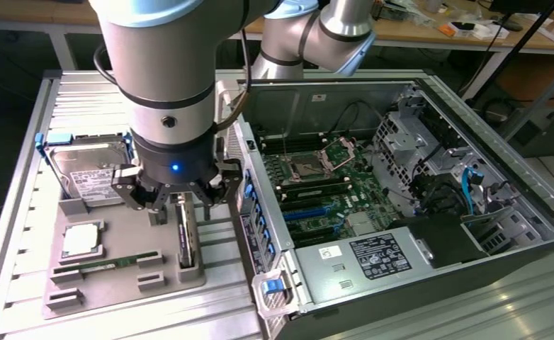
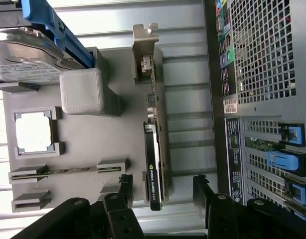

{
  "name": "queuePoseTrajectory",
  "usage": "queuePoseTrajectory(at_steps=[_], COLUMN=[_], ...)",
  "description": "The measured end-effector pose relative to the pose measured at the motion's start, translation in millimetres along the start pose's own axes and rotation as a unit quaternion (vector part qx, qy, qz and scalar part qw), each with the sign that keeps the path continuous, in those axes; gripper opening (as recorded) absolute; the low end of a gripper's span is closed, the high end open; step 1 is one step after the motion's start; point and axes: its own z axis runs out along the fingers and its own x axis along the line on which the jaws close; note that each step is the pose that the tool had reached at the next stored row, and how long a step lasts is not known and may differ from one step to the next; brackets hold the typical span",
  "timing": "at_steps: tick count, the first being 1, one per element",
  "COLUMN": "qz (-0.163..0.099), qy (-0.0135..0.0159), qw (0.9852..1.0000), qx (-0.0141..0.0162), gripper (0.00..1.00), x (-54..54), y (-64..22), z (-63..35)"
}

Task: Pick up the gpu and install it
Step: 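Pick up the gpu and move the gpu toward the slot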

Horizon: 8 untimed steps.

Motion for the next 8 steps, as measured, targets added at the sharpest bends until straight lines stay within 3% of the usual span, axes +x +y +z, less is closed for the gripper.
queuePoseTrajectory(at_steps=[8], qz=[0.0], qy=[0.0], qw=[1.0], qx=[0.0], gripper=[0.6], x=[0.9], y=[1.4], z=[6.5])
